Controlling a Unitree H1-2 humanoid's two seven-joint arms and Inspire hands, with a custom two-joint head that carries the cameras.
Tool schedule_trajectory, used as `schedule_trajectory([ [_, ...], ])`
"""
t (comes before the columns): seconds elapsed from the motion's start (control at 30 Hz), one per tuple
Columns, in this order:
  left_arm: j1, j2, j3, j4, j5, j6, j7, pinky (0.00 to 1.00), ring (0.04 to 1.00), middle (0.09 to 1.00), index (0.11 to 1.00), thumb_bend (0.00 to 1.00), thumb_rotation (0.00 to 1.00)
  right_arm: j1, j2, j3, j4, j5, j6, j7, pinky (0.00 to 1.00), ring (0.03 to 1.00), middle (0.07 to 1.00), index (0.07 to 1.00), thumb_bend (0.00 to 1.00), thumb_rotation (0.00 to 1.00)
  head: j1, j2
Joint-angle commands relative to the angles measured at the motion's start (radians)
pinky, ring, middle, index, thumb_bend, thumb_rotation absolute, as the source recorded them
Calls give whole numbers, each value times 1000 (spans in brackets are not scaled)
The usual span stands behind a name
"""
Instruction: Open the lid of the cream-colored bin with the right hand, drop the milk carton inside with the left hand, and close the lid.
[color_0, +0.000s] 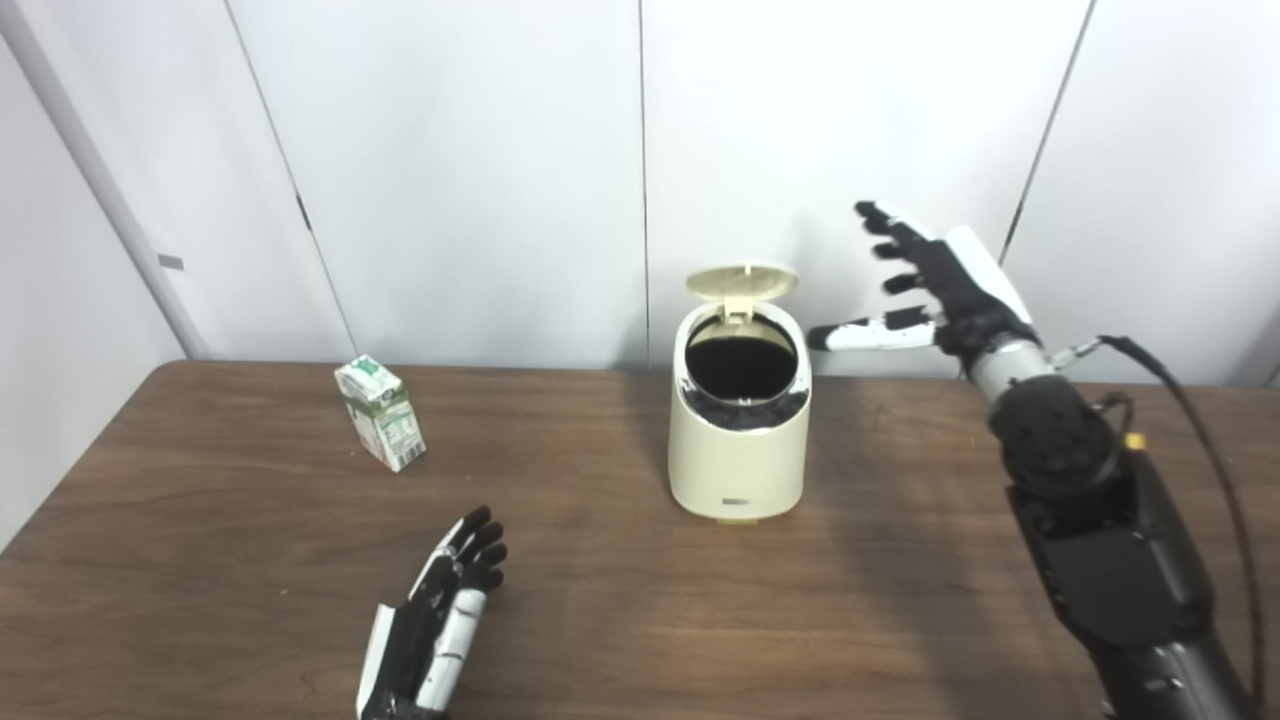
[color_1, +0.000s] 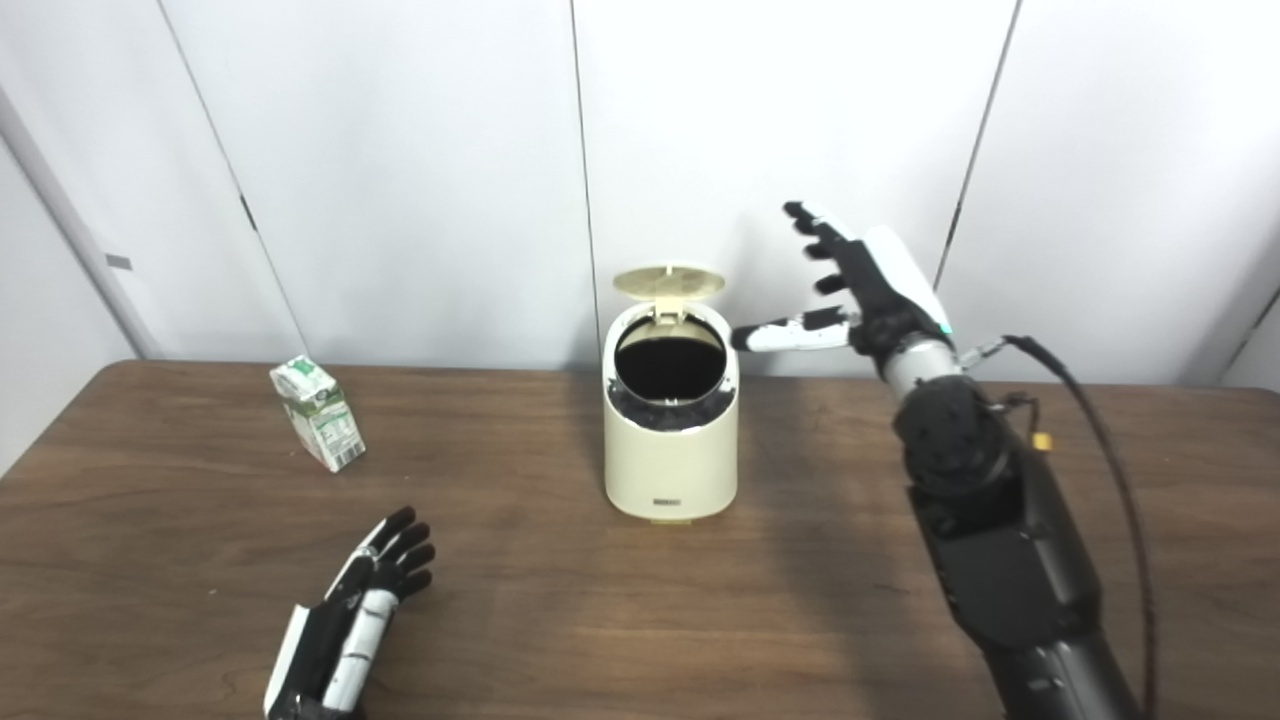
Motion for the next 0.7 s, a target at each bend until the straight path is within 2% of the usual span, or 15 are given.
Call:
schedule_trajectory([
  [0.0,9,-10,-3,29,-11,-25,-3,850,865,880,922,644,907,-27,-6,-30,-59,3,20,5,747,875,901,884,710,177,0,1],
  [0.07,9,-8,-2,30,-15,-27,-4,849,865,880,919,634,904,-6,3,-52,-85,6,31,28,751,878,903,883,693,207,-2,5],
  [0.2,9,-1,-2,24,-20,-18,-10,846,862,880,913,644,895,47,16,-94,-139,-13,33,81,729,853,889,883,633,375,-12,9],
  [0.3,9,2,-1,23,-24,-20,-13,848,860,880,912,638,884,84,32,-127,-176,-26,33,99,714,830,870,874,604,432,-14,9],
  [0.33,9,3,0,22,-27,-20,-14,851,862,879,912,634,875,96,42,-144,-187,-17,33,103,713,822,863,875,586,431,-18,15],
  [0.4,9,4,1,17,-32,-15,-15,851,862,877,910,627,860,136,92,-220,-215,80,33,109,730,846,879,887,547,382,-19,15],
  [0.47,9,6,2,10,-37,-5,-15,853,863,878,909,625,846,179,127,-265,-242,128,33,115,753,887,907,909,510,404,-20,18],
  [0.53,8,9,3,7,-42,0,-18,863,870,883,915,625,839,221,150,-284,-272,140,33,120,767,902,936,924,480,476,-22,18],
  [0.67,6,17,7,10,-38,-5,-22,857,869,882,917,627,833,298,200,-311,-321,183,33,111,821,910,951,942,469,556,-24,20],
])
